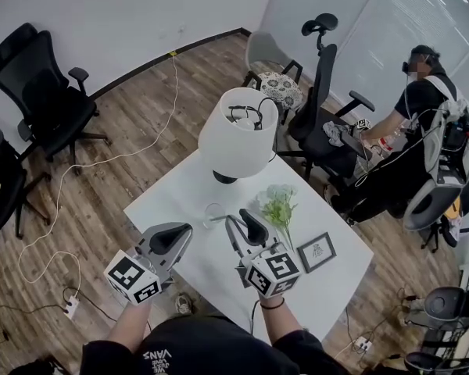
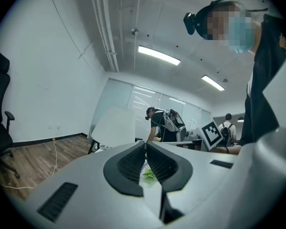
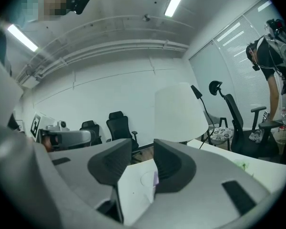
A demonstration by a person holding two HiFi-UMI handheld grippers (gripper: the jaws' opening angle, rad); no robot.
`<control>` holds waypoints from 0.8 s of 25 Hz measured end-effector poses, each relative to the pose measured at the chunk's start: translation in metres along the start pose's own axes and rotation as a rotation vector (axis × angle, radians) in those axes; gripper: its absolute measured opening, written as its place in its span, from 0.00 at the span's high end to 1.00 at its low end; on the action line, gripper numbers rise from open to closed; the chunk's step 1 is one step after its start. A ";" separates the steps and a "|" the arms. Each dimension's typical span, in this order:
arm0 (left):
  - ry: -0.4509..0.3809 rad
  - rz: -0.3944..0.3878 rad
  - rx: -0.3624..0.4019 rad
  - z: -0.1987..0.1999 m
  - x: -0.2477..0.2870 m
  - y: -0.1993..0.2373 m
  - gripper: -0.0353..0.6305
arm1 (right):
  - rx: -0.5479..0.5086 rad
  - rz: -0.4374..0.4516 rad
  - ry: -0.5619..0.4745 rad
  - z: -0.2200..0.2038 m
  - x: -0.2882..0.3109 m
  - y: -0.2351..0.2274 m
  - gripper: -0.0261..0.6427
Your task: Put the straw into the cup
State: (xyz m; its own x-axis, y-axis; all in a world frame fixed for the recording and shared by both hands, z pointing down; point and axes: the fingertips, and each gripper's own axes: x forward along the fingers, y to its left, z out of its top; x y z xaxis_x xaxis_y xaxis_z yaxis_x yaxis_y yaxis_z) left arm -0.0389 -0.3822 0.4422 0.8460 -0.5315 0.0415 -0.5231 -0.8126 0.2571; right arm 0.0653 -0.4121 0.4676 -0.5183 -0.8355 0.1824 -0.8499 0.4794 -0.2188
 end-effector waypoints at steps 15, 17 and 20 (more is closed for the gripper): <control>-0.052 0.000 0.051 0.018 -0.030 -0.026 0.91 | -0.039 0.022 -0.089 0.025 -0.039 0.040 0.76; -0.058 0.000 0.057 0.019 -0.032 -0.029 0.91 | -0.041 0.025 -0.095 0.025 -0.043 0.044 0.76; -0.063 -0.001 0.063 0.022 -0.035 -0.032 0.91 | -0.044 0.024 -0.103 0.026 -0.049 0.049 0.76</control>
State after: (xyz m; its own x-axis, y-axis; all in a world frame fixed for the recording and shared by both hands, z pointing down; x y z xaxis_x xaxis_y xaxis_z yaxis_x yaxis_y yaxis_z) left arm -0.0535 -0.3428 0.4114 0.8394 -0.5431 -0.0199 -0.5293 -0.8254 0.1963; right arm 0.0510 -0.3549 0.4232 -0.5281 -0.8456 0.0779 -0.8417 0.5092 -0.1794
